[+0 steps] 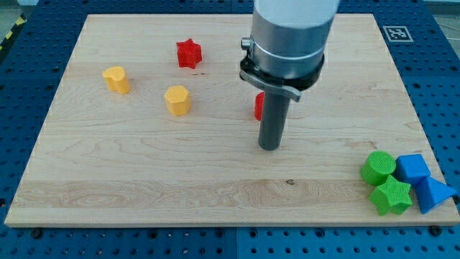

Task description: Move your hand in between the red circle and the yellow hexagon

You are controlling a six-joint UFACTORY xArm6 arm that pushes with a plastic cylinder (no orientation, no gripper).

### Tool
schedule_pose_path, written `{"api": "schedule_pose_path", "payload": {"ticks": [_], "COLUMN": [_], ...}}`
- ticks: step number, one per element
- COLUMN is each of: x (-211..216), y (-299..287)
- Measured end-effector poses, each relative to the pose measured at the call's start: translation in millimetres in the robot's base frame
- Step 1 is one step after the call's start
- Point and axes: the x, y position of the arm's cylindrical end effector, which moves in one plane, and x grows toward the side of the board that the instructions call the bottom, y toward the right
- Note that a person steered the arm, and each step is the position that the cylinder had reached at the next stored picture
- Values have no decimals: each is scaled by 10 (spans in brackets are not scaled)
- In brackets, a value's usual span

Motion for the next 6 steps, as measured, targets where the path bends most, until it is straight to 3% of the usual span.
{"api": "schedule_pose_path", "payload": {"ticks": [4,6], "x": [-252,-605], "y": [-390,-679]}}
